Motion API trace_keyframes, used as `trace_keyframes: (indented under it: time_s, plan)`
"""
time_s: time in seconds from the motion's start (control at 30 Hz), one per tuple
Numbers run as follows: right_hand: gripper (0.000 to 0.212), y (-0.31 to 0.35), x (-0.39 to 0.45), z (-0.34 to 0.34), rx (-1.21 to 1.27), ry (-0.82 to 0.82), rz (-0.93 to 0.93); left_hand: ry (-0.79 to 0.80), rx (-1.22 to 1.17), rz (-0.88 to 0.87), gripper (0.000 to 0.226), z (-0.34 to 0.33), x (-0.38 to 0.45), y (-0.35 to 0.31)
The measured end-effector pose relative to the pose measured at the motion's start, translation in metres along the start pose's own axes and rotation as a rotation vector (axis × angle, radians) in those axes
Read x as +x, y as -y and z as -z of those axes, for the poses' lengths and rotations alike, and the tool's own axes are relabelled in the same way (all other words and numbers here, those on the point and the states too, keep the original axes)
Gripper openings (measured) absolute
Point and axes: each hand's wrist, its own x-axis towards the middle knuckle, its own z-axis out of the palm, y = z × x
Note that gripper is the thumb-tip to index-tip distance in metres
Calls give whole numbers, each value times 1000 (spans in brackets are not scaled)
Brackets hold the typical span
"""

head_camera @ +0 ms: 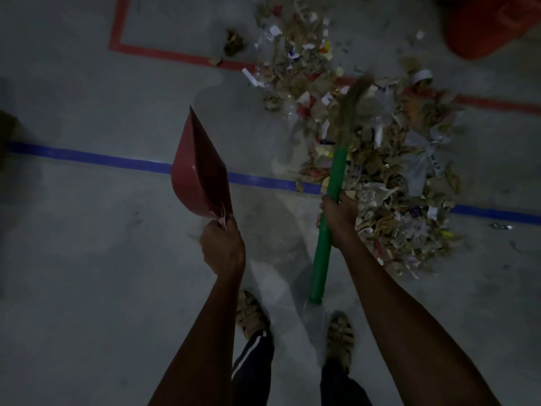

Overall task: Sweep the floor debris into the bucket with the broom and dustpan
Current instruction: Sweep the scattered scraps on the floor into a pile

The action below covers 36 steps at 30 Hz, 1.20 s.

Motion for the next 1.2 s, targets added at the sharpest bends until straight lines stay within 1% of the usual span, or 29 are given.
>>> trace_keyframes:
  time_s: [0.17, 0.33, 0.47, 0.53, 0.6, 0.67, 0.73, 0.83, 0.9, 1.0, 1.07, 1.17, 1.2]
  plan:
    - [4, 33, -13, -40, -79, 98, 103, -11, 10, -61, 41, 24, 26, -16]
    - [13, 67, 11, -99, -242, 286, 196, -37, 40, -29, 42, 22, 73, -24]
    - [18, 83, 50, -149, -345, 424, 159, -36, 79, -9, 44, 14, 119, -33]
    - [20, 83, 70, -166, -345, 431, 69, -25, 86, -7, 44, 10, 140, -41]
    - [20, 77, 87, -178, -242, 378, -87, -20, 117, -18, 43, 7, 160, -48]
    - [20, 70, 99, -182, -84, 292, -257, 1, 153, -50, 43, 4, 177, -58]
    - [16, 68, 102, -180, 49, 201, -360, 14, 180, -67, 43, 2, 188, -67]
    - [16, 75, 100, -169, 201, 61, -454, 54, 227, -112, 42, 0, 198, -86]
    - [21, 80, 93, -160, 290, 0, -500, 77, 236, -153, 40, -1, 202, -100]
    - [21, 86, 88, -152, 352, -92, -526, 108, 237, -203, 41, -2, 206, -124]
    - [20, 87, 86, -152, 338, -187, -538, 128, 229, -246, 42, -4, 209, -138]
    - [27, 100, 79, -150, 318, -316, -537, 147, 235, -290, 42, -2, 213, -158]
    - [23, 109, 73, -148, 326, -343, -529, 148, 240, -308, 43, -2, 216, -162]
